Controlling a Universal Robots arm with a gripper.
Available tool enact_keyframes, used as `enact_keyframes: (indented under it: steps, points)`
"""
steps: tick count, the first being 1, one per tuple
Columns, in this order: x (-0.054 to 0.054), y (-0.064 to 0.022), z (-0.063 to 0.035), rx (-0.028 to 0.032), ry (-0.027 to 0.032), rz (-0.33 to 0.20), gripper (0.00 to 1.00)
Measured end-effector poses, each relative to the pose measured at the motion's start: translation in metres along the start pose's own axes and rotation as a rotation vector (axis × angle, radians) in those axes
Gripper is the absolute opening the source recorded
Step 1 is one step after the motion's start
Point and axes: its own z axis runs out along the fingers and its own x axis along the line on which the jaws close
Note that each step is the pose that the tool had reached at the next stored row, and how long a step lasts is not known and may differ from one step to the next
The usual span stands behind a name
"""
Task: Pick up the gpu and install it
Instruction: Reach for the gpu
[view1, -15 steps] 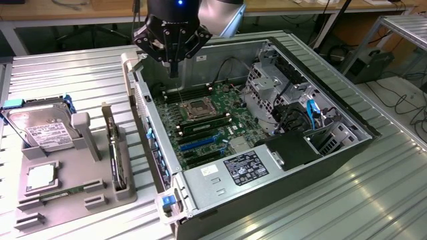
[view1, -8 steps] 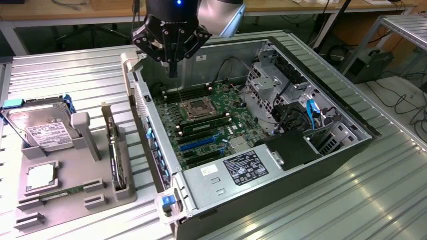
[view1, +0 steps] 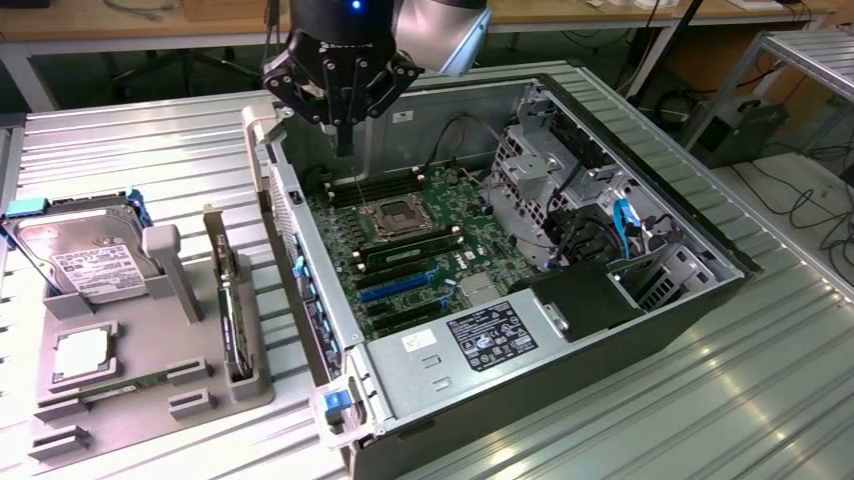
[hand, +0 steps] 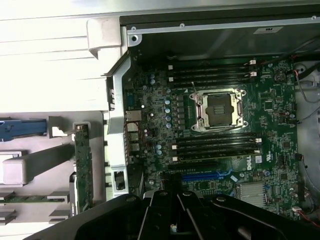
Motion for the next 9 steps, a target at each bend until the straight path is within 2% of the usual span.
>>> enact_keyframes:
  steps: [9]
  points:
    - [0.0022,-0.0002,0.0000,0.0000,0.0000,0.000,0.11]
